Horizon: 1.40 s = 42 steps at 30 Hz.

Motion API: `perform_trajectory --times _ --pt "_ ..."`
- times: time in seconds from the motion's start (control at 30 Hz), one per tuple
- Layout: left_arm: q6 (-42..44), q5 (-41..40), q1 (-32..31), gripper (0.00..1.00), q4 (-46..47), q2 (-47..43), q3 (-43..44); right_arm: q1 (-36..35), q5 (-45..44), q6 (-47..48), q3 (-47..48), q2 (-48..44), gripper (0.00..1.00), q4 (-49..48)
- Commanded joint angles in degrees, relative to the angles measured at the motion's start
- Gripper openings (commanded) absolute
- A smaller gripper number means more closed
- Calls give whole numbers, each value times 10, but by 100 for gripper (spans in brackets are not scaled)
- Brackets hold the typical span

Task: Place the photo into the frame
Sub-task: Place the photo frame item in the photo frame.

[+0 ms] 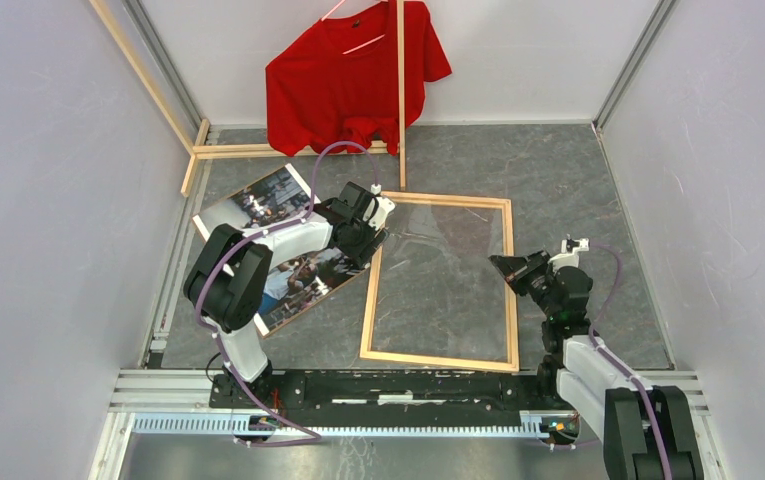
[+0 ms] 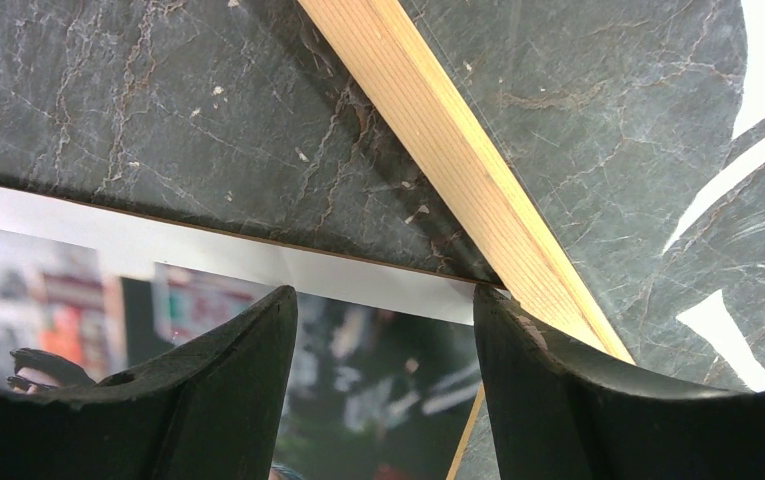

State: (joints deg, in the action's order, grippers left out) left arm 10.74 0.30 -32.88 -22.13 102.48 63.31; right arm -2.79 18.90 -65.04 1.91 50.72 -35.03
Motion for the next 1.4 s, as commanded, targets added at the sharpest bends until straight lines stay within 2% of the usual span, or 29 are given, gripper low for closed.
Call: perform_trajectory --times 0.0,0.3,0.67,1.37 --pt "28 -1 -4 72 2 -5 -2 1 23 -2 11 20 0 -40" --pt "30 -1 -4 72 3 -1 0 0 59 -62 4 19 0 -114" --pt "30 -1 -4 72 4 -6 -1 -9 81 -117 3 11 0 -154" --pt "23 21 15 72 10 -25 -7 -45 73 -171 13 -12 0 -162"
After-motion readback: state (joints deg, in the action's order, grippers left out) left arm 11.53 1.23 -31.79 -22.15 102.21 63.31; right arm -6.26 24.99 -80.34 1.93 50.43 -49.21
